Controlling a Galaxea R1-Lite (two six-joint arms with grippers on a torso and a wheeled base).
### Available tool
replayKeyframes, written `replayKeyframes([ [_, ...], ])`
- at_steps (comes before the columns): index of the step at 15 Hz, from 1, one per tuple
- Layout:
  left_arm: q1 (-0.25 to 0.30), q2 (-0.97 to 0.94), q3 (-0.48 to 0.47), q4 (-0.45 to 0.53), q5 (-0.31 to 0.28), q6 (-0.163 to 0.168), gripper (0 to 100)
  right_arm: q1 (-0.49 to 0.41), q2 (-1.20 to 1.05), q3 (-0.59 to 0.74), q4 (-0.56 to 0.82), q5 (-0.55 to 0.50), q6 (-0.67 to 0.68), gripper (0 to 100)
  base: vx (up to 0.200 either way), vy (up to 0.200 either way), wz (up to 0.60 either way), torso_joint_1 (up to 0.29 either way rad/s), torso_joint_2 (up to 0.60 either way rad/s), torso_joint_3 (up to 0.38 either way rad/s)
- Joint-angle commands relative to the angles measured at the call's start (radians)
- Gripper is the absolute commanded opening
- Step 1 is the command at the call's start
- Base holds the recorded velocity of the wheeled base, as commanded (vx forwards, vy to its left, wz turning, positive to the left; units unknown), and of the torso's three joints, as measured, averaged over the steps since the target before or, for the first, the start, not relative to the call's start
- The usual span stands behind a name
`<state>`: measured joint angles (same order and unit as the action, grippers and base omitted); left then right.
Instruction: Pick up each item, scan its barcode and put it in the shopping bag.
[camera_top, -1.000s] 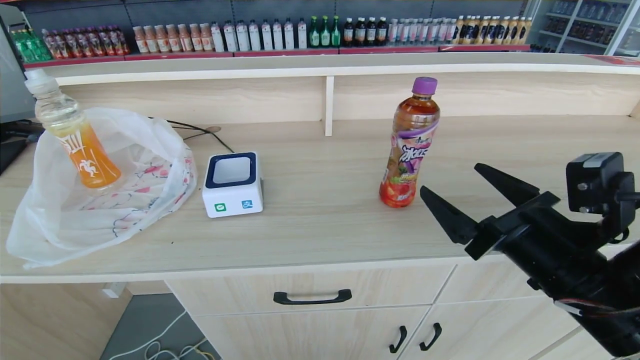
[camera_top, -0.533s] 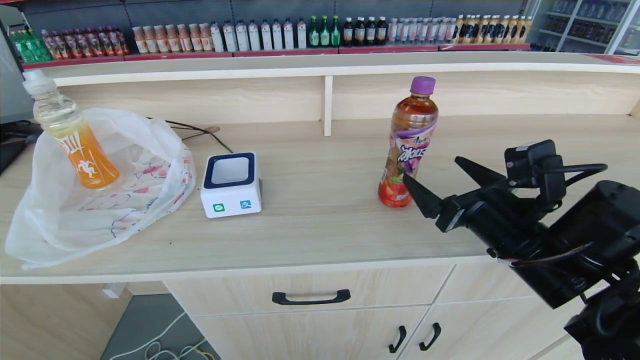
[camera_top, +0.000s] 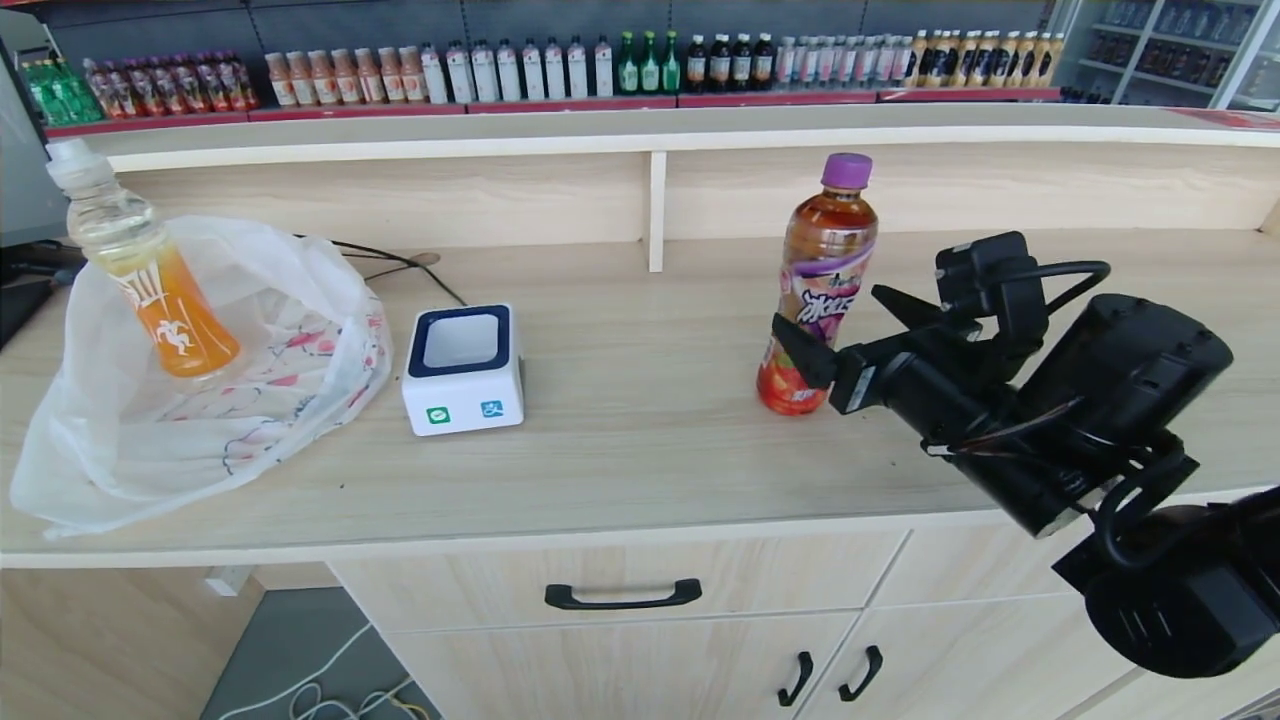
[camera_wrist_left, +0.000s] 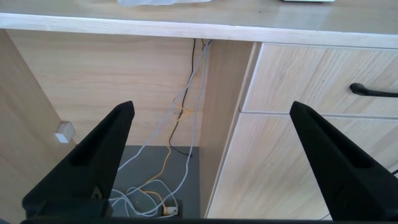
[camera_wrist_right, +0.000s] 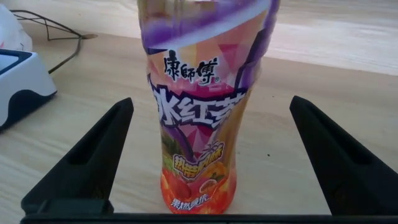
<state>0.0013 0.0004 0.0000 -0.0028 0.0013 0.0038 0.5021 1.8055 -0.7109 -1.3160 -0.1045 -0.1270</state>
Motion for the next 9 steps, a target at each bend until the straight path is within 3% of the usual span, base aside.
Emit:
replayKeyframes([
  [1,0.000,0.000,0.000,0.000,0.000,0.001,100,0.001,0.026,-0.036,0.004,0.000,0.000,100,0.000,0.000,0.00,0.000,0.00,0.000],
  [9,0.000,0.000,0.000,0.001,0.000,0.001,100,0.001,0.140,-0.162,0.004,-0.001,0.001,100,0.000,0.000,0.00,0.000,0.00,0.000],
])
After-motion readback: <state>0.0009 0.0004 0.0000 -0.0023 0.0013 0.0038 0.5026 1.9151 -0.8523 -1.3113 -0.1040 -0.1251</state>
